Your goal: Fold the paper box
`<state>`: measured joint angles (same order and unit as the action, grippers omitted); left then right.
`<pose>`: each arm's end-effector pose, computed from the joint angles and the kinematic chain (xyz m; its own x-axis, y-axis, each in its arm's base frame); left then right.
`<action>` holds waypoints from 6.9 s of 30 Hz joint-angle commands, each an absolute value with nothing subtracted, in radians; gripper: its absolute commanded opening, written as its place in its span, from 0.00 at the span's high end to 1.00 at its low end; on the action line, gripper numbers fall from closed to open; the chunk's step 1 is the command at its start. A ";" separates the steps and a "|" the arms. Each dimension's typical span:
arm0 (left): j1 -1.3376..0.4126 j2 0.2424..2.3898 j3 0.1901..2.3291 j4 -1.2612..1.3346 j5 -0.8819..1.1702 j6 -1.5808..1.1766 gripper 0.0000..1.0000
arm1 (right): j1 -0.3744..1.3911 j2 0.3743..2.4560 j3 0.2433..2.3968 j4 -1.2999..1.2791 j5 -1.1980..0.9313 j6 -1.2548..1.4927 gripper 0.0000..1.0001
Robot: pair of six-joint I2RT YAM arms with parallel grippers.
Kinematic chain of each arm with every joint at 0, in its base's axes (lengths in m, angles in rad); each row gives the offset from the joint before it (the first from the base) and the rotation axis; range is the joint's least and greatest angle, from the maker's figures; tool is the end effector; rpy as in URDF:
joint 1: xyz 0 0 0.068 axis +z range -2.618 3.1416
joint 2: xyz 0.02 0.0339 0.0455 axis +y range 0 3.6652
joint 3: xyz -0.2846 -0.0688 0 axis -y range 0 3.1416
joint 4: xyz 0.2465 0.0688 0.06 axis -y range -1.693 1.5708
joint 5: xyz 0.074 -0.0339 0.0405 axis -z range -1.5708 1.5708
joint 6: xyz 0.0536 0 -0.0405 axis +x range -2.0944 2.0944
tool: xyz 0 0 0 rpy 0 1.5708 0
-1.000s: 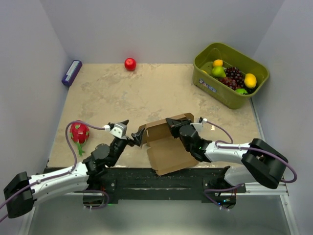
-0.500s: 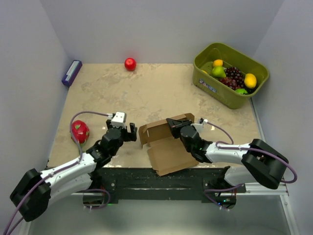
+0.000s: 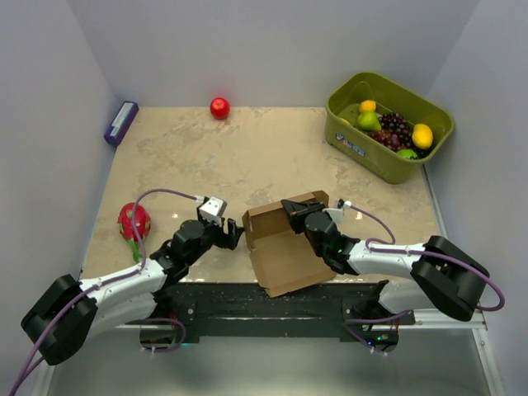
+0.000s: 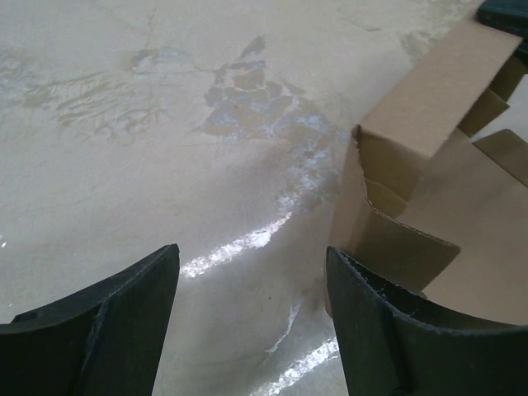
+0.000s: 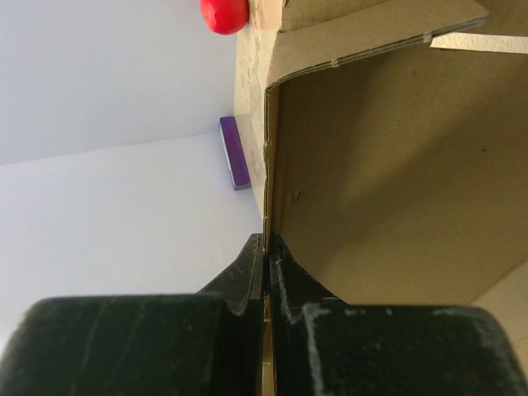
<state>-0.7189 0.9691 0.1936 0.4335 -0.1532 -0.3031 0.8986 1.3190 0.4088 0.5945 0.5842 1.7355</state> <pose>0.1533 -0.1233 0.1758 -0.4028 -0.0394 -0.9144 0.4426 0.8661 -0.2323 0.1854 0.1855 0.1944 -0.2901 0.9569 -0.0131 0.2442 0.0872 0.9658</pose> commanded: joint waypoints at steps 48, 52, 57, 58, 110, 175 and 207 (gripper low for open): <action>-0.948 1.109 0.175 0.827 -0.357 -0.267 0.30 | 0.902 1.316 0.262 1.018 0.586 1.529 1.00; -0.945 1.106 0.199 0.807 -0.367 -0.233 0.30 | 0.902 1.394 0.291 1.159 0.560 1.474 1.00; -0.913 1.095 0.195 0.782 -0.387 -0.215 0.30 | 0.900 1.602 0.298 1.492 0.523 1.437 1.00; -0.908 1.095 0.195 0.778 -0.382 -0.212 0.30 | 0.902 1.629 0.296 1.535 0.517 1.433 1.00; -0.937 1.430 0.285 0.859 -0.712 -0.275 0.93 | 0.916 1.504 0.287 1.361 0.528 1.361 0.82; -0.486 1.345 0.781 -0.075 0.060 -0.176 1.00 | 0.917 0.907 0.629 -0.244 0.620 0.632 1.00; -0.518 1.345 0.784 -0.087 -0.089 -0.156 1.00 | 0.919 0.770 0.707 -0.262 0.499 0.669 0.27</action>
